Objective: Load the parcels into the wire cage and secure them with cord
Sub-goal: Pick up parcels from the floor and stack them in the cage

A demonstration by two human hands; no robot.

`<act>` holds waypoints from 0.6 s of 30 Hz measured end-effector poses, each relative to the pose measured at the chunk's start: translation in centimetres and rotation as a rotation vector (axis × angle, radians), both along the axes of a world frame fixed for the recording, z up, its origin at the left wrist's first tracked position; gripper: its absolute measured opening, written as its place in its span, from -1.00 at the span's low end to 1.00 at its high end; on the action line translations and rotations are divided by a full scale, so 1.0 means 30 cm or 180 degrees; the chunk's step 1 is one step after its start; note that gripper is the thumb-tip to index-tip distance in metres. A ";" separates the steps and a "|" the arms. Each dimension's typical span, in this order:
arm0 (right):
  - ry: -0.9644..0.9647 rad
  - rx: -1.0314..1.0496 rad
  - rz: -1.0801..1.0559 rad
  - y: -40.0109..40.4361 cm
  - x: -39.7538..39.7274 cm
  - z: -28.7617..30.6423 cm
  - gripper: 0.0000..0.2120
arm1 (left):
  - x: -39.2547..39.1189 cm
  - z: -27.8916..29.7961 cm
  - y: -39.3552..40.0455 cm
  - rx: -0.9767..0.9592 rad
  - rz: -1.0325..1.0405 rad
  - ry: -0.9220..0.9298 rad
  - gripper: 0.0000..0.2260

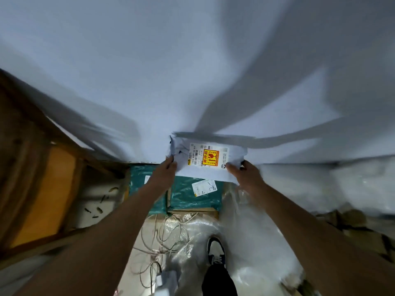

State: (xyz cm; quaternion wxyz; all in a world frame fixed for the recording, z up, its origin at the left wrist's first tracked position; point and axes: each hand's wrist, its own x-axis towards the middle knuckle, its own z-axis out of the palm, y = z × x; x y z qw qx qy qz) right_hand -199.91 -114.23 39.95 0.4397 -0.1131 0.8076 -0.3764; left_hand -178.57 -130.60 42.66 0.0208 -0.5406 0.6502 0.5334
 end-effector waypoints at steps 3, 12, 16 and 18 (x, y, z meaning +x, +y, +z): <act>0.0224 -0.0251 -0.0123 0.002 0.047 0.352 -0.61 | 0.030 0.345 -0.041 -0.0286 -0.0097 0.0408 -0.62; 0.0867 -0.1048 -0.0831 0.325 0.266 1.259 -0.70 | 0.141 1.224 0.149 -0.0712 -0.0339 0.1555 -0.76; 0.1261 -0.1035 -0.1217 0.611 0.324 1.516 -0.78 | 0.085 1.439 0.367 -0.0759 -0.0696 0.1686 -0.79; 0.1433 -0.0943 -0.1421 0.787 0.327 1.614 -0.64 | 0.037 1.527 0.515 -0.0797 -0.0914 0.1798 -0.79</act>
